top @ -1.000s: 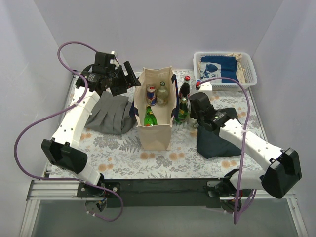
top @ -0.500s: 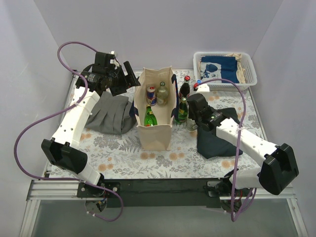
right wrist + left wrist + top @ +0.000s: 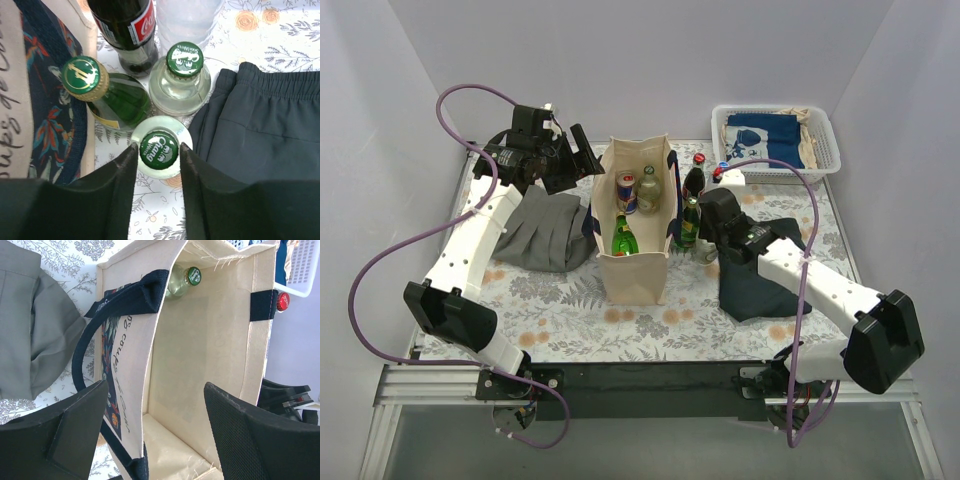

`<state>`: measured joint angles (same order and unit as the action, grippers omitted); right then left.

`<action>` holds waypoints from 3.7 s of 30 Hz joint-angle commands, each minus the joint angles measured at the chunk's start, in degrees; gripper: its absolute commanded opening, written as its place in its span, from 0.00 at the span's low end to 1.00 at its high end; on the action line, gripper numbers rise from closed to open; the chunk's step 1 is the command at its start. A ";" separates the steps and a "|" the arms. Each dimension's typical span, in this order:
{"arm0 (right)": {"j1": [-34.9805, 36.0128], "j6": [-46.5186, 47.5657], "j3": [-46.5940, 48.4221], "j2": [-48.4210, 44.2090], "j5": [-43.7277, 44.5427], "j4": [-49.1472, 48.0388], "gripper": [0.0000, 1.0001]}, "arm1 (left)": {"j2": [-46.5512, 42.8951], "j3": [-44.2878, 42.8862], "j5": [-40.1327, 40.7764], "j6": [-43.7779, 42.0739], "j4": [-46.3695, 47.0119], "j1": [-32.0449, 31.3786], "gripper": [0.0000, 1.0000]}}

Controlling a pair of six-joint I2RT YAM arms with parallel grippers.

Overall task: Take the beverage out of the canvas bag
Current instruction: Place the drink at the center of the board, then take out the drink from the canvas bag.

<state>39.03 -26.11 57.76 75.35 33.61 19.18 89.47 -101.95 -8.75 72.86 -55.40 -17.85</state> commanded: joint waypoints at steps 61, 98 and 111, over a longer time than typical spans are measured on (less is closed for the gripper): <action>-1.14 14.60 74.26 48.31 -17.87 24.06 0.59 | -2.55 0.18 0.23 -1.05 -0.24 0.18 0.76; -3.87 14.68 71.71 53.14 -22.00 22.39 0.50 | -2.46 -0.62 2.43 -1.76 -0.85 0.18 0.76; -4.22 13.98 73.64 55.43 -23.32 21.87 0.51 | -2.37 -0.70 2.69 -1.84 -0.86 0.18 0.76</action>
<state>35.68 -12.01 130.32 129.14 10.79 42.30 89.45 -101.60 -6.61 71.77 -55.48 -17.85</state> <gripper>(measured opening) 0.505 0.763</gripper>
